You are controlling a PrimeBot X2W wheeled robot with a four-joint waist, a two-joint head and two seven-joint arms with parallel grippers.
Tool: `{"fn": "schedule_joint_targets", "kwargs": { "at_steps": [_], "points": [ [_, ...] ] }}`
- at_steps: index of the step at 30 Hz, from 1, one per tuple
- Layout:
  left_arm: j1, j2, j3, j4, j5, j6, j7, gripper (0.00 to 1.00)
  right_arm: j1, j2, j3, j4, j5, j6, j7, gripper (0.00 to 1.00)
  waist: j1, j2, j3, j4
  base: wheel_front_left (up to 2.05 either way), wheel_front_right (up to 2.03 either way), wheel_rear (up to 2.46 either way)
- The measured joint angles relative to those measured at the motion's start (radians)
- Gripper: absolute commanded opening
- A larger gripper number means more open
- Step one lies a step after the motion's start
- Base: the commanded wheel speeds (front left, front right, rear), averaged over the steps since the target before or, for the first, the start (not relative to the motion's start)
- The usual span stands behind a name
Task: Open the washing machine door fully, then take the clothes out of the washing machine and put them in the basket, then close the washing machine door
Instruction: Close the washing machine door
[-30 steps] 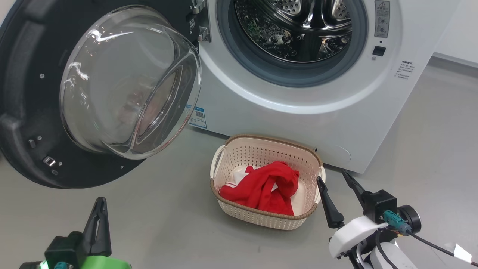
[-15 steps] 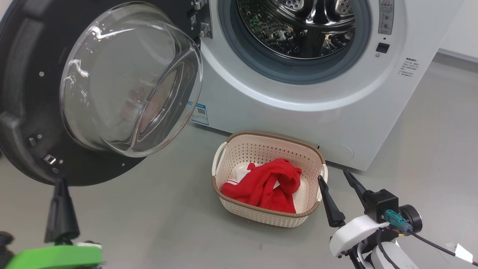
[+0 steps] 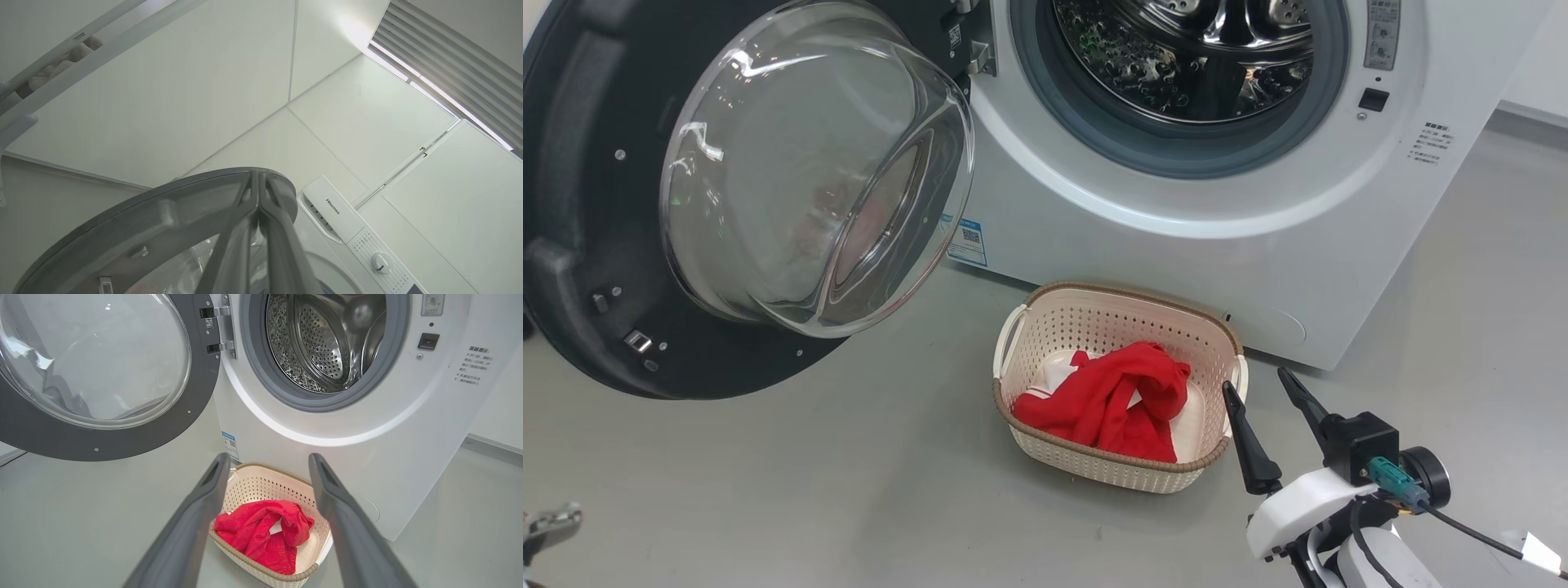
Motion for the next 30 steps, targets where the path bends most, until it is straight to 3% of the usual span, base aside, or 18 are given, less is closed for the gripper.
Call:
{"fn": "schedule_joint_targets", "kwargs": {
  "at_steps": [7,11,19,30],
  "points": [
    [-0.062,0.104,0.090,0.051,-0.101,0.029,0.090,0.00,-0.002,0.000,-0.005,-0.004,0.000,0.000,0.000,1.00,0.0000,0.0000,0.004,0.002,0.00,0.00,0.00],
    [-0.098,0.119,0.126,0.119,-0.193,0.053,0.136,0.00,-0.003,0.000,-0.006,-0.005,0.000,0.000,0.000,1.00,0.0000,0.0000,0.008,0.000,0.00,0.00,0.00],
    [-0.174,0.199,0.221,0.329,-0.309,0.136,0.220,0.00,-0.012,0.001,0.004,-0.007,-0.002,0.001,0.000,1.00,0.0000,0.0000,0.029,-0.019,0.00,0.00,0.00],
    [-0.274,0.290,0.247,0.527,-0.374,0.160,0.316,0.00,-0.050,-0.010,0.007,-0.007,-0.015,0.008,0.000,1.00,0.0000,0.0000,0.075,-0.060,0.00,0.00,0.00]
  ]
}}
